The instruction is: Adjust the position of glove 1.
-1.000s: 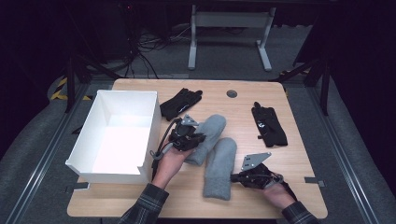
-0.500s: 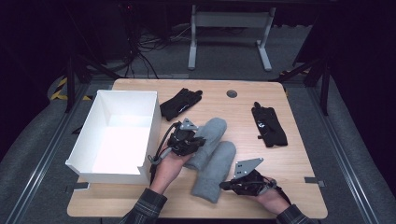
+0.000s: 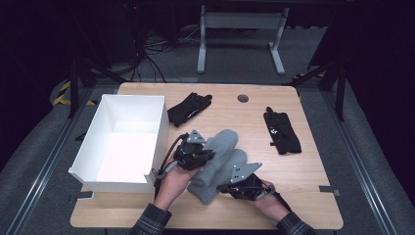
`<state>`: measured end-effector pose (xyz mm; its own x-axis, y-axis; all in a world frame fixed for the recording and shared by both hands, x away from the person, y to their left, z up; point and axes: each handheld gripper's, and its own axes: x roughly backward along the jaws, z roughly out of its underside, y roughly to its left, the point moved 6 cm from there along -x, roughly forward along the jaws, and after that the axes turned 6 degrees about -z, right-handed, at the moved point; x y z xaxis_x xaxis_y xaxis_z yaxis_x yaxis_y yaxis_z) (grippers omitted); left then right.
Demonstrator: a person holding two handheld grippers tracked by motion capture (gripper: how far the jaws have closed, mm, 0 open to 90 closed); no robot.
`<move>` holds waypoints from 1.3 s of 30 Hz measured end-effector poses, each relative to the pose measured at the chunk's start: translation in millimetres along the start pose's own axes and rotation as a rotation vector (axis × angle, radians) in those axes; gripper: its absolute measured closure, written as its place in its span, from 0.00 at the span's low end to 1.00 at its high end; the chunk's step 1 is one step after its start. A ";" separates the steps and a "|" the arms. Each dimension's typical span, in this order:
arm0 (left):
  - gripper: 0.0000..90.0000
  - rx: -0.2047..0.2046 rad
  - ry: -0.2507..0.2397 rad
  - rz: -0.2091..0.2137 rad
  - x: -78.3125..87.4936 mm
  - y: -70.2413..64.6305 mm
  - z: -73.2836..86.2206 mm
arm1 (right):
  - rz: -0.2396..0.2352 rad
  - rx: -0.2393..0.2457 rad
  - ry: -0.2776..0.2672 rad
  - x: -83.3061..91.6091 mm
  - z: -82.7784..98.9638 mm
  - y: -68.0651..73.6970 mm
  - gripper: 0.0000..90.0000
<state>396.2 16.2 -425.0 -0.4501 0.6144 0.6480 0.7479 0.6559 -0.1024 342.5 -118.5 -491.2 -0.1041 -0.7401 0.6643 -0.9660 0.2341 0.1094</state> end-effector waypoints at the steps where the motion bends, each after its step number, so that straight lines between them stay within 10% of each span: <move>1: 0.95 -0.014 -0.003 0.007 1.0 -1.6 0.6 | 0.009 -0.004 -0.007 4.7 0.6 -2.2 1.00; 17: 0.95 -0.170 -0.012 0.115 1.8 -22.4 15.7 | 0.185 -0.144 -0.027 66.1 39.1 -52.2 1.00; 24: 0.93 -0.157 0.031 0.120 -12.9 -20.2 26.4 | 0.200 -0.159 -0.015 67.9 42.2 -56.8 1.00; 31: 0.60 -0.113 -0.053 0.082 -5.0 -15.3 15.4 | 0.193 -0.155 -0.006 65.3 41.7 -54.5 1.00; 39: 0.99 -0.038 -0.003 -0.064 -13.3 6.3 16.8 | 0.143 -0.128 -0.002 54.7 35.1 -40.6 1.00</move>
<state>398.7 19.6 -446.9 -0.4993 0.5730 0.6499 0.7354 0.6769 -0.0317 367.8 -190.6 -485.2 -0.2388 -0.6951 0.6781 -0.9033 0.4154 0.1076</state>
